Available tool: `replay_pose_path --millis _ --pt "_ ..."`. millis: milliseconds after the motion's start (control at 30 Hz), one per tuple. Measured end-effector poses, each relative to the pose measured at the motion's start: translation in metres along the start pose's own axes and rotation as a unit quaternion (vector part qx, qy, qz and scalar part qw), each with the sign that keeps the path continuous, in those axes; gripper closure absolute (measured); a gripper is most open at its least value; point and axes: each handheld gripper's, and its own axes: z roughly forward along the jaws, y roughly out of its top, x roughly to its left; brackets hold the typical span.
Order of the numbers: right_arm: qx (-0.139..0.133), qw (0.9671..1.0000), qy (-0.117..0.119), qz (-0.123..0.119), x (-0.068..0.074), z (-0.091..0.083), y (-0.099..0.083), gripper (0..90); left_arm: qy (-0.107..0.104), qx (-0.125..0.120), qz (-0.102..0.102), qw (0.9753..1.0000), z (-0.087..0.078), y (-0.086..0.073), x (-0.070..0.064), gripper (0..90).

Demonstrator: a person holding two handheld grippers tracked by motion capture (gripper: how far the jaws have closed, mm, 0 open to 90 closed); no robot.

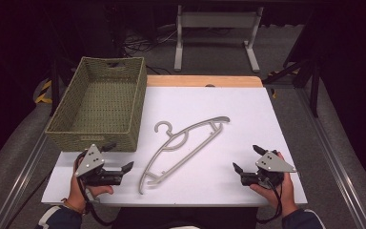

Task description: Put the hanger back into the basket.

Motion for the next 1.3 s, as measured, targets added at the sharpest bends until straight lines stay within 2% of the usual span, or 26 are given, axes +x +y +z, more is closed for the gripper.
replay_pose_path --millis 33,67,100,167,233,267,333,400,433,467,500,567,600,633,667,767,800,900,933,967,1000,1033,1100,1233,1267,1300 --pt "0.003 1.0000 0.003 -0.004 0.000 0.001 -0.001 10.2 -0.004 0.012 0.002 0.9999 0.006 0.002 -0.002 12.5" --pt "0.006 1.0000 0.005 -0.005 0.001 0.001 -0.001 10.2 -0.017 0.025 0.007 0.9995 0.014 0.004 -0.004 15.1" --pt "0.006 1.0000 0.005 -0.005 0.001 0.001 -0.001 10.2 -0.017 0.025 0.007 0.9995 0.014 0.004 -0.004 16.9" --pt "0.008 0.9999 0.010 -0.008 0.002 0.002 -0.001 10.2 -0.022 0.061 0.012 0.9978 0.029 0.009 -0.009 19.6" --pt "0.009 0.9999 0.011 -0.007 0.002 0.002 0.000 10.2 -0.039 0.083 0.020 0.9956 0.043 0.013 -0.012 22.1" --pt "0.009 0.9999 0.013 -0.006 0.002 0.003 0.000 10.2 -0.029 0.103 0.022 0.9941 0.051 0.016 -0.013 26.9" --pt "0.012 0.9998 0.015 -0.003 0.003 0.004 0.000 10.3 -0.047 0.119 0.025 0.9914 0.065 0.021 -0.012 29.5" --pt "0.015 0.9996 0.020 -0.009 0.004 0.005 0.000 10.3 -0.032 0.155 0.040 0.9866 0.080 0.028 -0.013 38.9" --pt "0.015 0.9996 0.022 -0.010 0.005 0.006 0.001 10.3 -0.037 0.161 0.037 0.9855 0.086 0.031 -0.012 39.7" --pt "0.016 0.9995 0.024 -0.011 0.005 0.007 0.001 10.3 -0.041 0.173 0.034 0.9834 0.092 0.033 -0.010 41.8" --pt "0.018 0.9994 0.027 -0.011 0.005 0.008 0.001 10.4 -0.038 0.194 0.036 0.9796 0.099 0.035 -0.008 43.6" --pt "0.022 0.9993 0.026 -0.013 0.006 0.009 -0.001 10.9 -0.053 0.223 0.029 0.9728 0.112 0.035 -0.007 46.0" --pt "0.020 0.9995 0.019 -0.013 0.006 0.009 -0.001 11.2 -0.054 0.238 0.034 0.9692 0.118 0.035 -0.008 47.5" --pt "0.018 0.9997 0.014 -0.010 0.005 0.008 -0.001 11.2 -0.055 0.261 0.048 0.9624 0.126 0.034 -0.010 49.5" --pt "0.016 0.9998 0.012 -0.006 0.003 0.007 -0.001 11.2 -0.048 0.272 0.051 0.9598 0.131 0.033 -0.011 51.2" --pt "0.014 0.9999 0.008 -0.002 0.002 0.007 -0.002 11.2 -0.050 0.274 0.042 0.9596 0.136 0.035 -0.010 52.9" --pt "0.016 0.9998 0.009 0.001 0.001 0.007 -0.003 11.2 -0.045 0.276 0.038 0.9595 0.138 0.036 -0.009 53.5" --pt "0.022 0.9996 0.014 -0.004 0.002 0.009 -0.004 11.3 -0.057 0.273 0.029 0.9599 0.144 0.037 -0.006 52.1" --pt "0.023 0.9996 0.015 -0.007 0.002 0.009 -0.004 11.4 -0.065 0.276 0.026 0.9587 0.147 0.038 -0.004 51.5" --pt "0.026 0.9994 0.020 -0.008 0.004 0.011 -0.004 11.5 -0.065 0.275 0.024 0.9590 0.150 0.039 -0.003 51.0" --pt "0.029 0.9992 0.026 -0.008 0.004 0.011 -0.004 11.5 -0.068 0.278 0.018 0.9581 0.153 0.040 -0.001 50.8" --pt "0.030 0.9991 0.029 -0.008 0.005 0.012 -0.003 11.5 -0.073 0.283 0.008 0.9564 0.155 0.041 0.000 50.7" --pt "0.035 0.9988 0.031 -0.014 0.007 0.013 -0.003 11.5 -0.078 0.292 0.005 0.9532 0.158 0.044 0.002 52.4" --pt "0.044 0.9982 0.033 -0.024 0.007 0.015 -0.005 11.4 -0.080 0.316 0.021 0.9450 0.161 0.050 -0.001 57.4" --pt "0.046 0.9981 0.035 -0.023 0.007 0.015 -0.005 11.4 -0.084 0.329 0.030 0.9401 0.161 0.053 -0.005 61.6" --pt "0.048 0.9979 0.036 -0.022 0.006 0.015 -0.006 11.4 -0.083 0.337 0.041 0.9371 0.161 0.055 -0.007 68.1"
